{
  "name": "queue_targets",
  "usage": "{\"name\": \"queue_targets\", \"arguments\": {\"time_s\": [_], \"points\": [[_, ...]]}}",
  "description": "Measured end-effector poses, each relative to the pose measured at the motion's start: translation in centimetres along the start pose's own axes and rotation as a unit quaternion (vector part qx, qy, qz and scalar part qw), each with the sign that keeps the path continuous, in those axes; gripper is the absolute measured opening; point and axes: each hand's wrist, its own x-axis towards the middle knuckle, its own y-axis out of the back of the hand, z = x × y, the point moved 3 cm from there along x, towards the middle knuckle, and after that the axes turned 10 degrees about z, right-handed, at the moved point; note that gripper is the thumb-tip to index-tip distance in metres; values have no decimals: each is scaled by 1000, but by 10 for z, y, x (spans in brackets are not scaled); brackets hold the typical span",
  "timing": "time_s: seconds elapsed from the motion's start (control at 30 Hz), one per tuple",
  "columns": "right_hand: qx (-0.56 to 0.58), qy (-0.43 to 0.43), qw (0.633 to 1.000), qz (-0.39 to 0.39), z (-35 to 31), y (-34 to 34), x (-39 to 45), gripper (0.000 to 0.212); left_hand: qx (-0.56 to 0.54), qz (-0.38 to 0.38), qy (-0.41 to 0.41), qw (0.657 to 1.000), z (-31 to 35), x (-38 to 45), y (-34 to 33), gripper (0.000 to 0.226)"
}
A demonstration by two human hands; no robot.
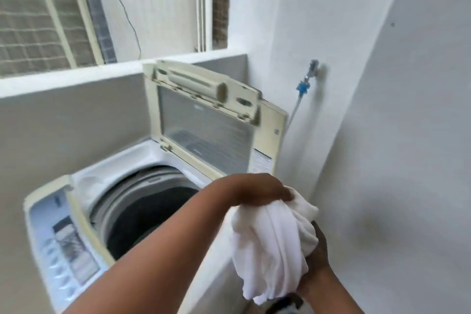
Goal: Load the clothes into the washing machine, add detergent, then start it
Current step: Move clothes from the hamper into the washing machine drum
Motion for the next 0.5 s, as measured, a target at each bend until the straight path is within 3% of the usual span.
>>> {"name": "queue_targets", "arguments": {"time_s": [0.07, 0.2, 0.37, 0.5], "points": [[54, -38, 997, -45, 14, -54, -9, 40, -35, 37, 28, 998, -38, -30, 47, 45], [-11, -34, 996, -80, 45, -168, -13, 47, -81, 131, 73, 985, -126, -78, 115, 44], [-145, 36, 989, 20, 75, -233, 21, 57, -184, 257, 118, 942, -206, -105, 144, 23], [-281, 142, 946, 73, 79, -259, 34, 22, -182, 329, 147, 915, -258, -114, 143, 21]]}}
